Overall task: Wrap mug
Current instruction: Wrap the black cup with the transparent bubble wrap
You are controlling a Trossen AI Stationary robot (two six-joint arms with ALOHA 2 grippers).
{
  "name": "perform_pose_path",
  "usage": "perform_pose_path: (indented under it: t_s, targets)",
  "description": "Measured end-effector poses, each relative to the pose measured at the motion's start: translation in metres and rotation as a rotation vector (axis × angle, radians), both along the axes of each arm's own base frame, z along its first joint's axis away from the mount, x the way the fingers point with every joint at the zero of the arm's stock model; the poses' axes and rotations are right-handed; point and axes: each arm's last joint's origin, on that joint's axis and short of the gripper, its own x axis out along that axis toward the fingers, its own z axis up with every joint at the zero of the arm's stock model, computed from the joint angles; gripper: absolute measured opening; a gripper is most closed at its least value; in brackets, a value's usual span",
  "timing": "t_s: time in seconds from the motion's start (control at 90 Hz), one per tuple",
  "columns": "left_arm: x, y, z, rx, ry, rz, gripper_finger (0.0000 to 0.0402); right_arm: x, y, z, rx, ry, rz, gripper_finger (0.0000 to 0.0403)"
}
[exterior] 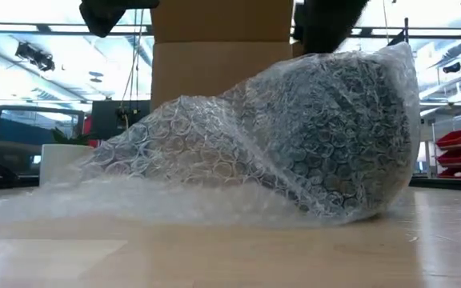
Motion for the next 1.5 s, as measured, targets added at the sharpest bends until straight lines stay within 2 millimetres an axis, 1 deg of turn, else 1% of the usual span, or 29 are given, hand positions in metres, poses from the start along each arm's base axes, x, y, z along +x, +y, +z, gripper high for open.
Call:
perform_pose_path:
  t_s: [0.078, 0.167, 0.222, 0.3, 0.444, 0.556, 0.7, 0.756, 0.833, 0.922, 1.044, 1.1, 1.144, 1.222, 1.3, 1.344, 1.422, 1.5]
  targets:
    - [0.0, 0.0, -0.002, 0.005, 0.012, -0.001, 0.0136, 0.003, -0.001, -0.014, 0.019, 0.027, 0.003, 0.0]
    - [0.003, -0.002, -0.01, 0.029, 0.053, -0.002, 0.0136, 0.003, -0.003, -0.032, 0.032, 0.082, 0.033, 0.0]
    - [0.008, -0.005, -0.018, 0.039, 0.091, 0.001, 0.0136, 0.004, -0.001, -0.042, 0.028, 0.109, 0.117, 0.0]
    - [0.015, -0.008, -0.03, 0.052, 0.131, 0.004, 0.0136, 0.003, 0.002, -0.05, -0.012, 0.135, 0.302, 0.0]
    - [0.035, -0.01, -0.059, 0.039, 0.243, -0.053, 0.0136, -0.001, 0.009, -0.052, -0.092, 0.129, 0.604, 0.0]
    - [0.046, -0.008, -0.08, 0.012, 0.334, -0.101, 0.0136, -0.003, 0.01, -0.048, -0.131, 0.145, 0.757, 0.0]
    - [0.058, -0.004, -0.102, -0.017, 0.415, -0.131, 0.0136, -0.01, 0.007, -0.045, -0.184, 0.224, 0.931, 0.0]
    - [0.061, -0.002, -0.11, -0.013, 0.444, -0.119, 0.0136, -0.013, 0.005, -0.045, -0.214, 0.262, 0.962, 0.0]
    - [0.064, 0.002, -0.119, -0.006, 0.48, -0.103, 0.0136, -0.015, -0.001, -0.045, -0.259, 0.313, 0.955, 0.0]
    - [0.066, 0.006, -0.125, 0.001, 0.505, -0.09, 0.0136, -0.016, -0.007, -0.045, -0.291, 0.353, 0.94, 0.0]
    - [0.066, 0.009, -0.125, 0.035, 0.541, -0.096, 0.0136, -0.016, -0.011, -0.045, -0.339, 0.373, 0.924, 0.0]
    - [0.069, 0.007, -0.114, 0.063, 0.54, -0.123, 0.0136, -0.016, -0.013, -0.044, -0.377, 0.386, 0.919, 0.0]
    - [0.071, 0.002, -0.099, 0.092, 0.513, -0.154, 0.0136, -0.016, -0.015, -0.044, -0.405, 0.398, 0.923, 0.0]
    - [0.07, -0.011, -0.07, 0.147, 0.473, -0.213, 0.0136, -0.015, -0.019, -0.044, -0.452, 0.409, 0.952, 0.0]
    - [0.063, -0.03, -0.053, 0.2, 0.451, -0.312, 0.0136, -0.014, -0.021, -0.044, -0.473, 0.411, 0.979, 0.0]
    - [0.057, -0.043, -0.049, 0.227, 0.444, -0.37, 0.0136, -0.014, -0.021, -0.044, -0.47, 0.411, 0.996, 0.0]
    - [0.044, -0.062, -0.049, 0.251, 0.445, -0.447, 0.0136, -0.014, -0.021, -0.044, -0.469, 0.41, 1.003, 0.0]
    - [0.029, -0.076, -0.052, 0.27, 0.486, -0.493, 0.0136, -0.014, -0.021, -0.044, -0.47, 0.41, 0.997, 0.0]
